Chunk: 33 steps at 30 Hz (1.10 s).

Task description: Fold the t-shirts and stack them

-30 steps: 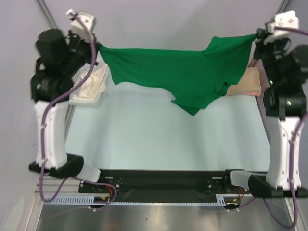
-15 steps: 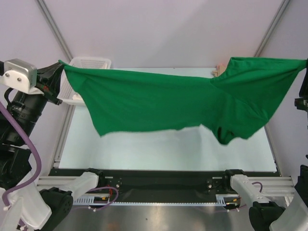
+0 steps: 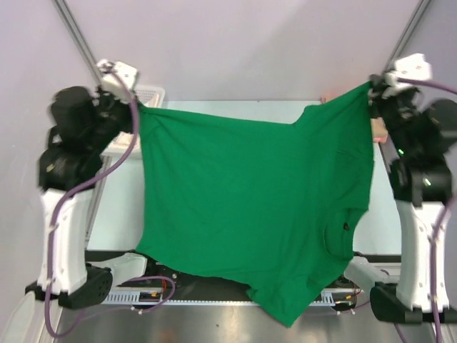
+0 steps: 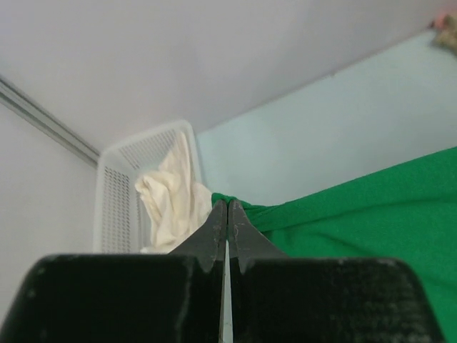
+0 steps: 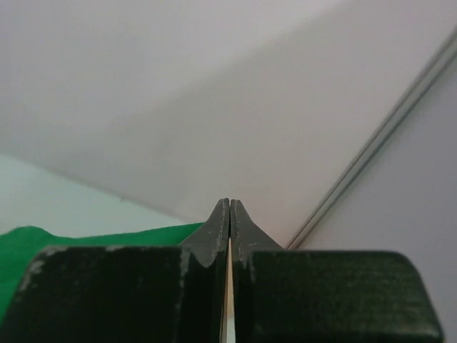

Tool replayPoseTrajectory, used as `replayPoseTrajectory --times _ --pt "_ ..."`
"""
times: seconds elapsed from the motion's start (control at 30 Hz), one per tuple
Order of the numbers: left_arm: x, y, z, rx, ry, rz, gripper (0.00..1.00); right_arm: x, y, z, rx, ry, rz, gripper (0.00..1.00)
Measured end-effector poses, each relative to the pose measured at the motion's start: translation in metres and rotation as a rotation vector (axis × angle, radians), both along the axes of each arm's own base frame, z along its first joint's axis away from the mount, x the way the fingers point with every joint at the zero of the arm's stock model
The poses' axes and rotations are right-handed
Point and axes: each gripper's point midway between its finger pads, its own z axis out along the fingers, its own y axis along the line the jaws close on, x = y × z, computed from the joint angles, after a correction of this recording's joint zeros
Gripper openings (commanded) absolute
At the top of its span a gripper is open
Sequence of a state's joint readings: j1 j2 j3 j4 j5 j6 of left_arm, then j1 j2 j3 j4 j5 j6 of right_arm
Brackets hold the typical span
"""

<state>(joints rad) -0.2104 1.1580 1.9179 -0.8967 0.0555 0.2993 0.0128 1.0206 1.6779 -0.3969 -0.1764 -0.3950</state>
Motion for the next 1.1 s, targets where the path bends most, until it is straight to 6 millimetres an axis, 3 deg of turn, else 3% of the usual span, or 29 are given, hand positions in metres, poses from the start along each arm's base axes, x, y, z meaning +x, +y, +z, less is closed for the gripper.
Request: replayPoseTrajectory --times 0.1,0.17,0.3,0.57,0.73,0.9,1.1 --pt "0.039 -0.007 -0.068 0.041 0.160 0.000 0.00 0.051 0.005 -0.060 -0.001 0.140 0.025 0.00" --pt "0.060 -0.012 -0.118 0.070 0.283 -0.001 0.00 0.085 0.011 -0.110 -0.003 0.254 0.039 0.00" --pt "0.103 -0.020 -0.212 0.122 0.491 -0.002 0.00 0.140 0.027 -0.199 -0.027 0.434 0.073 0.00" --pt "0.193 -0.029 -0.346 0.184 0.719 0.024 0.01 0.251 0.055 -0.322 -0.079 0.625 0.134 0.00" --pt "0.235 -0.015 -0.386 0.180 0.761 0.076 0.00 0.324 0.059 -0.350 -0.100 0.619 0.137 0.00" --pt "0.273 0.003 -0.384 0.172 0.704 0.137 0.01 0.379 0.062 -0.361 -0.111 0.568 0.134 0.00" --pt "0.307 0.014 -0.381 0.182 0.640 0.197 0.00 0.420 0.064 -0.380 -0.124 0.517 0.118 0.00"
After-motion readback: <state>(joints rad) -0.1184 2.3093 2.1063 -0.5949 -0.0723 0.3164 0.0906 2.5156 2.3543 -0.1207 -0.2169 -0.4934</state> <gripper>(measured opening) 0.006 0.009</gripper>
